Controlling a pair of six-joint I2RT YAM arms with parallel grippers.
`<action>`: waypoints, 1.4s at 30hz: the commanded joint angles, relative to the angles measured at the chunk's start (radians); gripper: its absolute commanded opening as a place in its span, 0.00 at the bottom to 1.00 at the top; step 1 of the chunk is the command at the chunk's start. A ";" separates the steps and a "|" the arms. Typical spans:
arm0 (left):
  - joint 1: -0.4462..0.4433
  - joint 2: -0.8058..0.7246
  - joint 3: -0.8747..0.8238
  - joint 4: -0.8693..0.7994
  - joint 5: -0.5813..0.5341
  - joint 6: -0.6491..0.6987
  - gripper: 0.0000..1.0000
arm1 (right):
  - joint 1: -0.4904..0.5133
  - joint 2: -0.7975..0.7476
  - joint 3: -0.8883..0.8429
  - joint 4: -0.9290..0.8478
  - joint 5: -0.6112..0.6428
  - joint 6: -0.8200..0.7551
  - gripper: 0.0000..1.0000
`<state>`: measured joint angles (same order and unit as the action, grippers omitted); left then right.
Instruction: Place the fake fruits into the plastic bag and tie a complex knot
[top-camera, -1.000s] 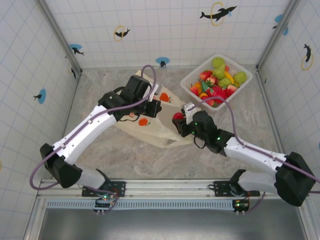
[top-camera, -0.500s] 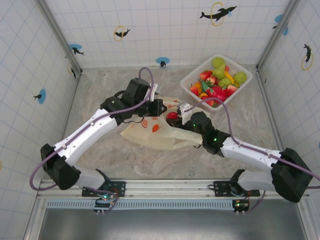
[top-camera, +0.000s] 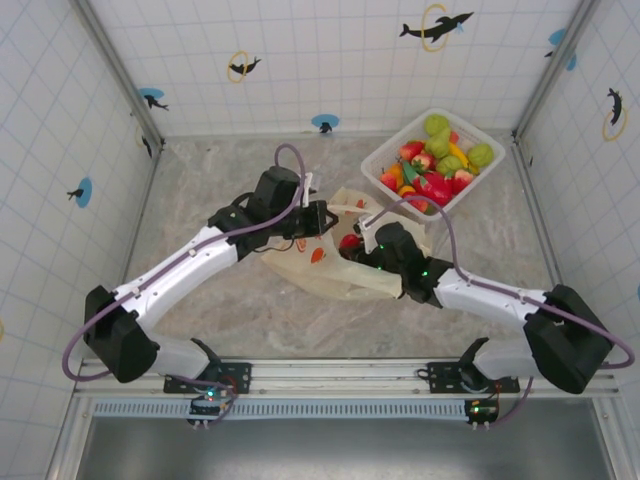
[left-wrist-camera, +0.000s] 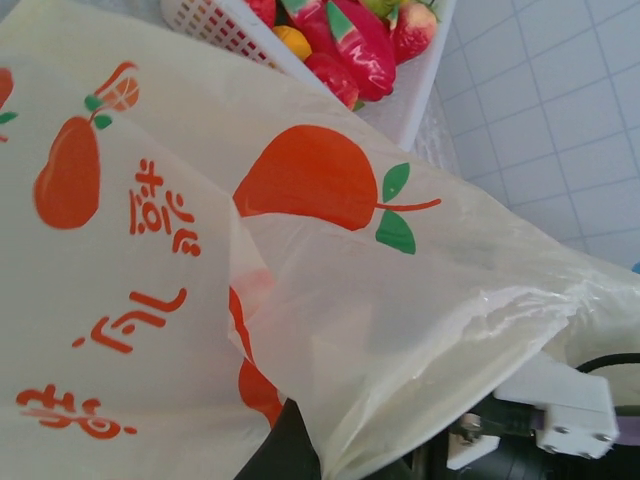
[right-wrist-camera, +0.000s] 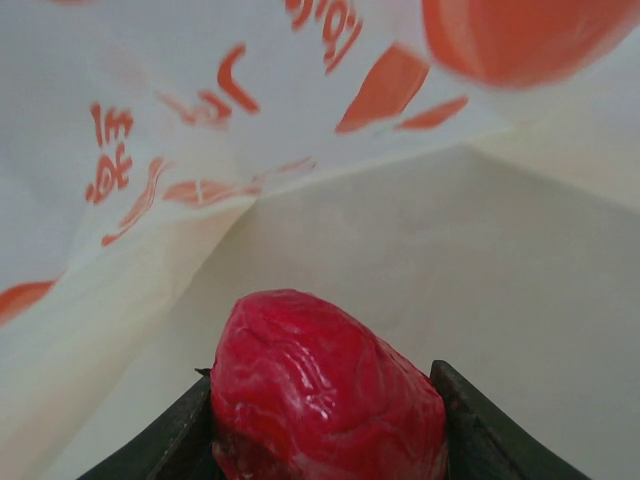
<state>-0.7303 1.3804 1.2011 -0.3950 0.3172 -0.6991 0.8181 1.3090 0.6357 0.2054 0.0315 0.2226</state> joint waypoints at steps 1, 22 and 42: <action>-0.004 -0.021 -0.012 0.042 -0.009 -0.028 0.00 | -0.001 0.021 0.041 0.006 -0.013 0.025 0.55; 0.014 -0.035 0.017 -0.057 -0.079 0.046 0.00 | -0.019 -0.123 0.086 -0.184 -0.077 0.035 0.73; 0.014 -0.011 0.002 -0.081 -0.060 0.097 0.00 | -0.014 -0.244 0.157 -0.169 -0.216 0.256 0.86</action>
<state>-0.7235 1.3685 1.1938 -0.4633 0.2535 -0.6250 0.7986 1.0508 0.7589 -0.0151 -0.1555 0.4175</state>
